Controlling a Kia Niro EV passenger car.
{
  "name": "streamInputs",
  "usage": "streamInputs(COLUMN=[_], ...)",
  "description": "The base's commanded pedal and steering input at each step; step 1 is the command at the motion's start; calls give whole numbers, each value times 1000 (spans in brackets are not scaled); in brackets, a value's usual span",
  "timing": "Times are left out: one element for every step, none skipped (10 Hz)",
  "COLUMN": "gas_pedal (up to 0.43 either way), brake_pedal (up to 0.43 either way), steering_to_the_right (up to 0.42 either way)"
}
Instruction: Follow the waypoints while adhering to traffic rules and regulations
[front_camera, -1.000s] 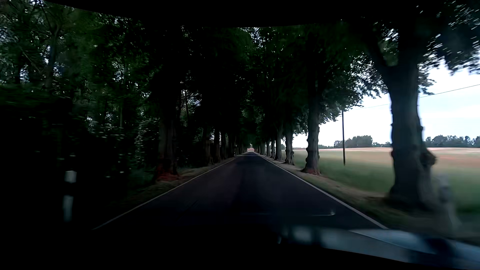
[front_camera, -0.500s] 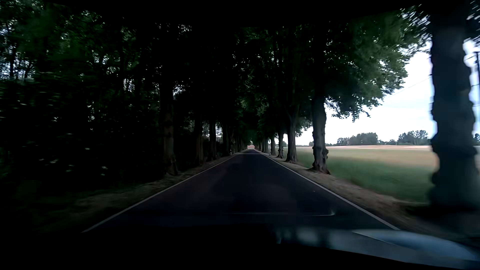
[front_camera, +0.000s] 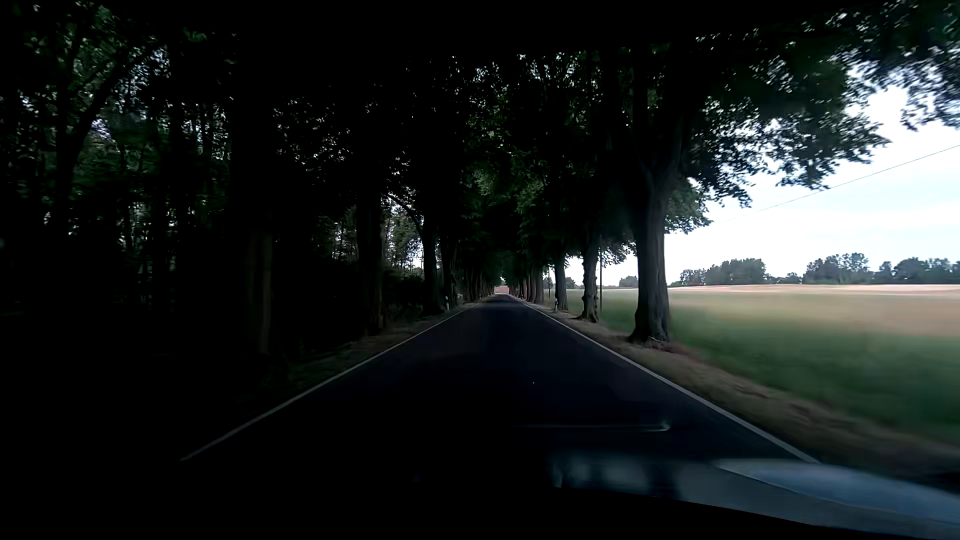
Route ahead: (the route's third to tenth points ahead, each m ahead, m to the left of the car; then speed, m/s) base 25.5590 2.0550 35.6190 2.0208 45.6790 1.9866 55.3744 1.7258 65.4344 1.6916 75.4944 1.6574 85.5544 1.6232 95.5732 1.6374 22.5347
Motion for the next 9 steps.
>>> streamInputs(gas_pedal=[0, 0, 0, 0, 0, 0, 0, 0, 0], brake_pedal=[0, 0, 0, 0, 0, 0, 0, 0, 0], steering_to_the_right=[4, 6, 6, 5, 2, 2, 2, 2, 1])
